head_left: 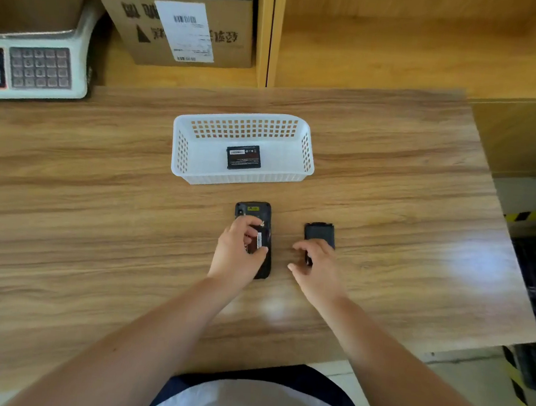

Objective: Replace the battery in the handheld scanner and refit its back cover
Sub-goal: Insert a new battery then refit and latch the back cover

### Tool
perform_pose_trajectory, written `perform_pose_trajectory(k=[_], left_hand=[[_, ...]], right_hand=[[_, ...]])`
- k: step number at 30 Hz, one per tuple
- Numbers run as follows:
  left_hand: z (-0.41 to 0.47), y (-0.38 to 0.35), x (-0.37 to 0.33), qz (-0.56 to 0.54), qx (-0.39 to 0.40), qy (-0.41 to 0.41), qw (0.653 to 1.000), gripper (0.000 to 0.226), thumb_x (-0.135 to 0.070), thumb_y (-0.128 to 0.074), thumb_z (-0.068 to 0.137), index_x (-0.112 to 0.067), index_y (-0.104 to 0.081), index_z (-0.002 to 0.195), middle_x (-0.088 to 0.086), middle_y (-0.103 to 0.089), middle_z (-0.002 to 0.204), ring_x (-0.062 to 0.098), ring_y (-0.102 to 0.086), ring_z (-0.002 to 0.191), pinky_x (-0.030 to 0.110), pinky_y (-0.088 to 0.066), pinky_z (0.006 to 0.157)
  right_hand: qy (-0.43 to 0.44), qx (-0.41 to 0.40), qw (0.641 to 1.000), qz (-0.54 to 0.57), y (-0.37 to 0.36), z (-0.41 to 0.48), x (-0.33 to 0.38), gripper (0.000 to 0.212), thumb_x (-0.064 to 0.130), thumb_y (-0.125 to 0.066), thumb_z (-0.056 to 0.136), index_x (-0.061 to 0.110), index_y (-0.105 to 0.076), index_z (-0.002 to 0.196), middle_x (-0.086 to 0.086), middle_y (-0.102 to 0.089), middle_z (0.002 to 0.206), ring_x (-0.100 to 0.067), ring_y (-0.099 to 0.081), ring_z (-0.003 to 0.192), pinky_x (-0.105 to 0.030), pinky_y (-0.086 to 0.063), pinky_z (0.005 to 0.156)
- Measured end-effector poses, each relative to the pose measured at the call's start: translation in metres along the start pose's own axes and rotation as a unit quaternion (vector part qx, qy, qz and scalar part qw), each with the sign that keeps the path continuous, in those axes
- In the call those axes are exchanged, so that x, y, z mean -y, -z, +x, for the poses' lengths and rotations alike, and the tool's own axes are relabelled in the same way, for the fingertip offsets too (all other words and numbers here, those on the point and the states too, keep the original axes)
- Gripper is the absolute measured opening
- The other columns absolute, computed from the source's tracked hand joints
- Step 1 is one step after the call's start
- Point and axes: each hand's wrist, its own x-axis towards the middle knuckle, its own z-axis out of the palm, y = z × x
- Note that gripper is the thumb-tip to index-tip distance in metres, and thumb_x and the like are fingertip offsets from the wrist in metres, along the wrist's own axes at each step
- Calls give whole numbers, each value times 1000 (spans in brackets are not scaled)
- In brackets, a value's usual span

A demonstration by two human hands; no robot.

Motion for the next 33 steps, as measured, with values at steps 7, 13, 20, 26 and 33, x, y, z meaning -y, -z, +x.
perform_pose_trajectory(k=[7,13,20,26,33], left_hand=[[11,-34,-36,-52,128,38,990,43,-6,-41,98,-35,-57,124,-7,-58,130,-6,-53,77,4,-41,58],[20,-65,-48,-11,225,75,971,57,-17,-40,102,-32,-21,153,-1,-31,155,-4,-44,73,2,-36,49],[28,-92,-47,13,278,80,957,74,-15,-49,99,-31,-3,154,1,0,164,23,-26,144,2,-39,66],[29,-95,-45,-207,258,184,926,77,-8,-58,84,-35,-29,150,1,-37,151,25,-43,133,46,-33,113],[27,-81,-55,-227,220,217,924,60,0,-51,94,-29,-37,145,-6,-45,132,13,-42,112,32,-33,87]], right_hand=[[-41,-78,996,-17,28,-7,-34,40,2,-61,82,18,-60,119,1,-53,133,-24,-46,120,-23,-33,99],[-73,-28,992,-99,33,-5,-43,58,8,-47,93,22,-31,148,1,-30,156,-27,-13,147,-40,-18,117],[-89,45,990,-99,28,-2,-34,66,7,-33,97,26,-3,153,3,-8,162,-24,10,149,-46,-2,120],[-129,-48,983,121,23,-2,-29,60,2,-46,90,23,-35,145,-1,-50,142,-21,-44,133,-39,-39,107],[-221,-182,879,380,34,2,-20,39,-6,-63,83,15,-59,115,2,-68,100,-8,-65,87,-14,-51,59]])
